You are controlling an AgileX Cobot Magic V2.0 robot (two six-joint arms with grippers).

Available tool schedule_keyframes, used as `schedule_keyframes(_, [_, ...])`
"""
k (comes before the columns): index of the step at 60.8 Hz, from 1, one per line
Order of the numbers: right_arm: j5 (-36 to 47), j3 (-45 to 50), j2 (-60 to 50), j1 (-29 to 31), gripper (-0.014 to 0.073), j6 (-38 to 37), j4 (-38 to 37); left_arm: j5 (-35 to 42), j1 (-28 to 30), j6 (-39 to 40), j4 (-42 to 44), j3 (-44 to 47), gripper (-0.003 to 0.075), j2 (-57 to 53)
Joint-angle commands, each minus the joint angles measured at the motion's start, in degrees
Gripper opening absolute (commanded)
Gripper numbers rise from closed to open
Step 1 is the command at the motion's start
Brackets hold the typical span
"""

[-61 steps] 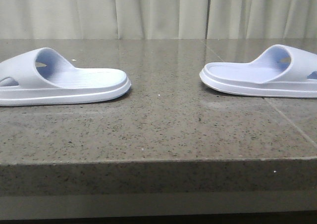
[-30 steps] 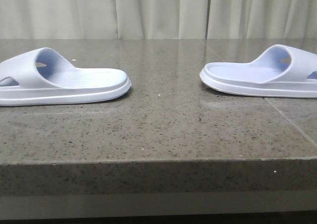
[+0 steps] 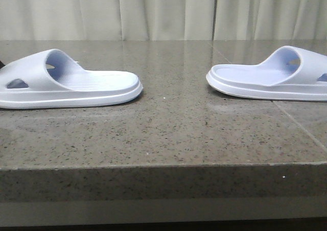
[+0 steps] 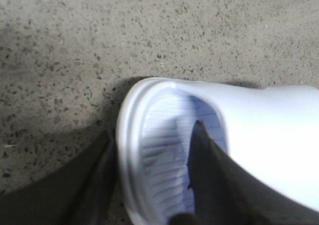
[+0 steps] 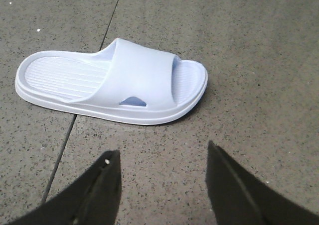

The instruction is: Insert blue slippers together front up

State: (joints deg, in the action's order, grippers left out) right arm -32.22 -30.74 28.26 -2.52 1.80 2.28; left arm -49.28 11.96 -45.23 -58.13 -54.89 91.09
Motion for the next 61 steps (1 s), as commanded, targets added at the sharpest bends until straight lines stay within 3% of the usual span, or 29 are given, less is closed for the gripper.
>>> schedule_keyframes(1, [3.88,-2.08,0.58,0.16,0.0416,0.14,-0.77,-0.92,-0.47,-0.15,-2.14,-1.33,0.0192,-1.6])
schedule_keyframes(13, [3.86,-2.08,0.58,0.16,0.0416,0.14,-0.72,-0.92,-0.47,-0.15,-2.14,-1.33,-0.0018,-1.6])
schedule_keyframes(29, [4.28,-2.76,0.58,0.16,0.0416,0.14,-0.35,-4.1,-0.47,-3.64,-8.12,-1.33,-0.002,-2.93])
schedule_keyframes(45, [-2.23,-9.59,5.97,0.89,0.0416,0.14,-0.4,-9.85,-0.47,-7.15,-17.55,-1.45,-0.002,-7.2])
schedule_keyframes(61, [-10.33,-17.62,18.59,11.8,0.0416,-1.44,1.05,-10.87,-0.47,-7.69,-20.2,-1.45,-0.002,-7.56])
